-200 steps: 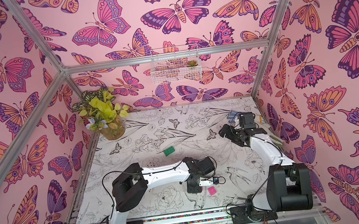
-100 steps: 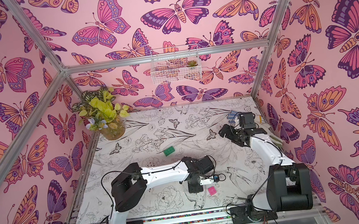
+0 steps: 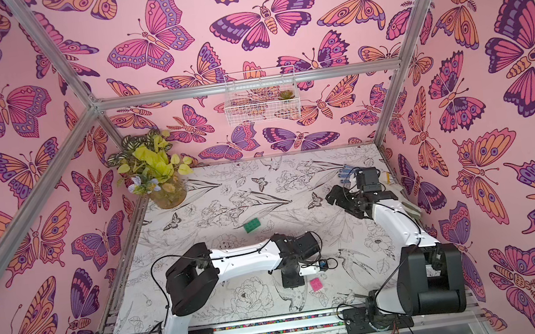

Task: Assemble the letter v with lego
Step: Pick up the lego brick from the center of the board.

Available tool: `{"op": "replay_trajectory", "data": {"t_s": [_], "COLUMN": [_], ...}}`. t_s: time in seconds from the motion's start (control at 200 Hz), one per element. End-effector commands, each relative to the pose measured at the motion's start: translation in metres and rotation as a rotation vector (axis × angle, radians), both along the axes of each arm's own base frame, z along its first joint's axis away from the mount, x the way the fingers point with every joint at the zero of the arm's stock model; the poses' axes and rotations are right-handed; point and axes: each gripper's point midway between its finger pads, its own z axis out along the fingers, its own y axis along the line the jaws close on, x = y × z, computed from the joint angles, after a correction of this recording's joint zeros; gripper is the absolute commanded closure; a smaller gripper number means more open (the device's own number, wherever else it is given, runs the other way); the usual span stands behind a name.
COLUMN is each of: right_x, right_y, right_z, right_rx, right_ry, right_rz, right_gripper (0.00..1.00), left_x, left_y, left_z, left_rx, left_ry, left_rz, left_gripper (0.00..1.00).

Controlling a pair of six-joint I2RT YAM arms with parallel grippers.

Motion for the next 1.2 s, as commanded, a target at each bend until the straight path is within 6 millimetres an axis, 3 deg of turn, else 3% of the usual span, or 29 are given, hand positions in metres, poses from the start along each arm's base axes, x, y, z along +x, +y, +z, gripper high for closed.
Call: {"op": "replay_trajectory", "data": {"t_s": [0.0,0.335,0.436,0.661,0.816,0.976,1.197], "right_x": [-0.001,-0.001,-0.001,0.000,0.002,0.008,0.019], "right_y": [0.002,0.003,0.003,0.006,0.015,0.034,0.062], "right_z": [-0.004,-0.004,-0.005,-0.005,-0.003,-0.002,-0.005], "right_rx": [-0.016,-0.015,-0.014,-0.019,-0.035,-0.062,-0.055], "right_ry": [0.010,0.011,0.015,0.017,0.014,0.011,0.010], "right_rz": [0.017,0.019,0.022,0.033,0.063,0.110,0.168], "right_gripper": [0.04,0.03,0.03,0.03,0.04,0.05,0.05], "left_x": [0.000,-0.002,-0.002,0.002,0.021,0.048,0.107], "left_y": [-0.003,0.005,0.002,0.004,0.016,0.041,0.085], "left_z": [0.007,-0.003,0.000,0.012,0.039,0.072,0.092], "left_rx": [-0.024,0.005,-0.008,-0.039,-0.096,-0.169,-0.181], "left_ry": [0.017,0.028,0.036,0.045,0.031,0.012,-0.054], "left_rz": [0.011,0.018,0.021,0.067,0.159,0.250,0.367], "left_gripper": [0.53,0.67,0.74,0.77,0.77,0.76,0.75]}}
